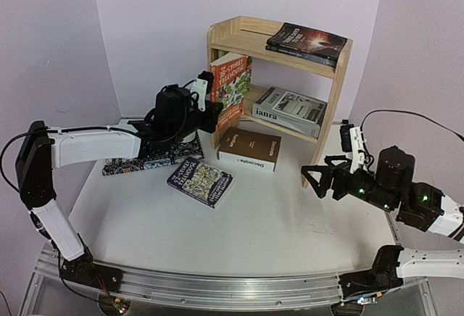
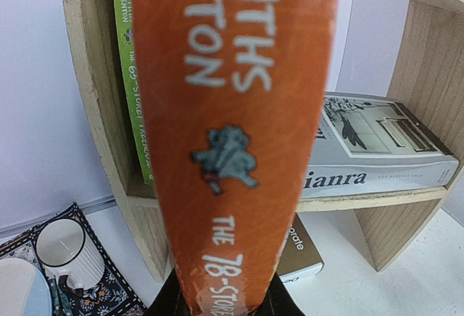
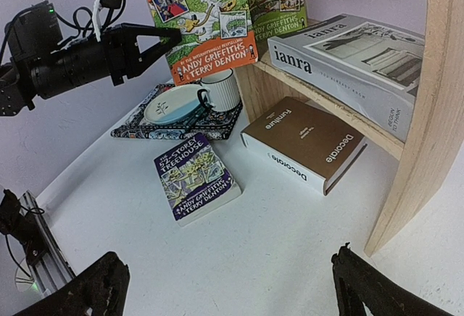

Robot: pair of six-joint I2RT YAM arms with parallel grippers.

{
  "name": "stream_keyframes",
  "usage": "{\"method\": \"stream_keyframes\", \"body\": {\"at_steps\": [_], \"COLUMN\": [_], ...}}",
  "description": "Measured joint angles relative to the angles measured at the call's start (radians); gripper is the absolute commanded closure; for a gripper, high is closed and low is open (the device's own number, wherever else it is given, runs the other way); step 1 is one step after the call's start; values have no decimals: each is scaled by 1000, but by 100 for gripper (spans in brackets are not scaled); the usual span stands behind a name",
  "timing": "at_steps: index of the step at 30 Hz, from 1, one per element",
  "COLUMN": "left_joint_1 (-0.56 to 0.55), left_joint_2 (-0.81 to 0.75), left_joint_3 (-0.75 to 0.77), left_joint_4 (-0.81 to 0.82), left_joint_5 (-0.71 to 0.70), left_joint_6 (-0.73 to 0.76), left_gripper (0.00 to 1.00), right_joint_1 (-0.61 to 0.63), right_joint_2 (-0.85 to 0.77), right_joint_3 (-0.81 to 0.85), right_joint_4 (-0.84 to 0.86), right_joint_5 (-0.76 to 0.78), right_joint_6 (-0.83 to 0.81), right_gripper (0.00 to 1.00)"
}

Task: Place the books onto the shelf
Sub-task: Place the book on the shelf.

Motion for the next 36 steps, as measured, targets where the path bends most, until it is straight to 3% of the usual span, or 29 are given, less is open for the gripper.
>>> {"method": "stream_keyframes", "body": {"at_steps": [36], "left_joint_1": [25], "left_joint_2": [102], "left_joint_3": [22], "left_joint_4": [149], "left_joint_5": [8], "left_joint_6": [27], "left_gripper": [100], "right_joint_1": [0], "right_joint_2": [27], "right_joint_3": [12], "right_joint_4": [-2], "right_joint_5": [3], "right_joint_6": [0], "right_gripper": [2]}}
